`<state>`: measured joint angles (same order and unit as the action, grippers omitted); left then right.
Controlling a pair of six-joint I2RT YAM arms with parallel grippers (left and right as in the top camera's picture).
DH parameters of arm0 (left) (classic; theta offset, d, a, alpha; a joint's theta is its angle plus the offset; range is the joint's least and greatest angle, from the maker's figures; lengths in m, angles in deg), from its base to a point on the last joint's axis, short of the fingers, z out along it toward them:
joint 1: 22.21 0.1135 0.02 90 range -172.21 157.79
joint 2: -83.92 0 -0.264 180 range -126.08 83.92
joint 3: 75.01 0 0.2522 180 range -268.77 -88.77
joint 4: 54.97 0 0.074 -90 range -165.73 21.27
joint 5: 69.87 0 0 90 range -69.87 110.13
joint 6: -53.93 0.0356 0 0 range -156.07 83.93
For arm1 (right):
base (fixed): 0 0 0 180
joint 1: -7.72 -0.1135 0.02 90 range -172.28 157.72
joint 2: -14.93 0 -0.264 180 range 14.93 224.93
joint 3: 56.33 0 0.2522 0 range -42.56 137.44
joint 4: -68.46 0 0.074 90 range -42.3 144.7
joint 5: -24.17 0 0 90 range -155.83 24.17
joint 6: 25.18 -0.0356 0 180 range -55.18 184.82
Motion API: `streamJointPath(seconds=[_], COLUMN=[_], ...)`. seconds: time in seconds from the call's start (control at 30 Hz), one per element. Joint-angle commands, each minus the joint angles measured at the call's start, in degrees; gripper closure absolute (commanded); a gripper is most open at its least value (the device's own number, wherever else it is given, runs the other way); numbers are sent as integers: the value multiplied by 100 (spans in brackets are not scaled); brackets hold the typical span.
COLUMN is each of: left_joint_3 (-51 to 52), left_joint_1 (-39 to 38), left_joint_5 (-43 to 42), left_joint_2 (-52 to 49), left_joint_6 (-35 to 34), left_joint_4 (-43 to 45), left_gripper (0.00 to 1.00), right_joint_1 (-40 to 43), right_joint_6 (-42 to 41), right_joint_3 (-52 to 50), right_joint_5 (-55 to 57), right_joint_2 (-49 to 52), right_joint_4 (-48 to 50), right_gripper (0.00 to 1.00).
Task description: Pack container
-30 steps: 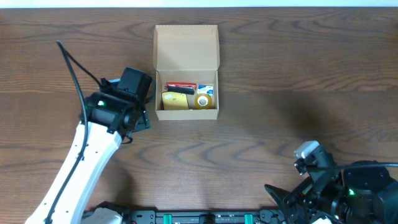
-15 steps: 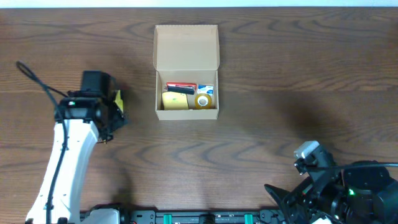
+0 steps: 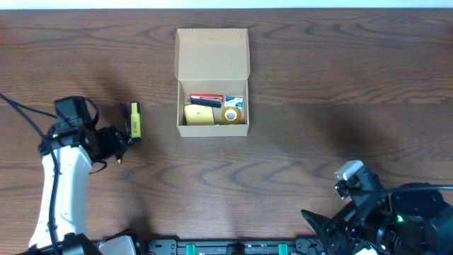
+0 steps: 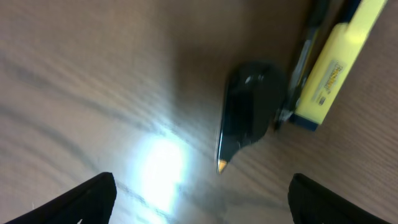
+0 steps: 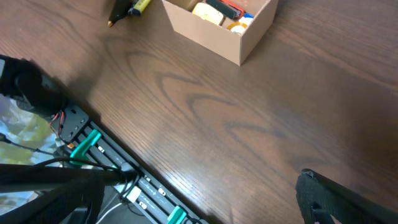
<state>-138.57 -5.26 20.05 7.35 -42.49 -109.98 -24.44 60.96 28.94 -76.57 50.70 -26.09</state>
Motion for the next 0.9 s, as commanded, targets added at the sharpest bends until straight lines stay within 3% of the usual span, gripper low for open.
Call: streamJointPath(seconds=[0.0, 0.33, 0.87], left_joint_3=[70, 68, 68], left_joint_1=[83, -125, -166], left_joint_5=[-350, -396, -260], left_joint_2=[-232, -1043, -1550], left_joint_6=[1005, 1792, 1493], left_joint_4=[125, 487, 1287], left_gripper=[8, 7, 19], right_joint_1=[-2, -2, -2], right_joint_6=[-35, -35, -35], right_joint_3=[4, 4, 4], right_joint_5=[-44, -44, -44], right_joint_2=[2, 2, 2], right_joint_4=[-2, -2, -2], right_gripper=[1, 1, 1])
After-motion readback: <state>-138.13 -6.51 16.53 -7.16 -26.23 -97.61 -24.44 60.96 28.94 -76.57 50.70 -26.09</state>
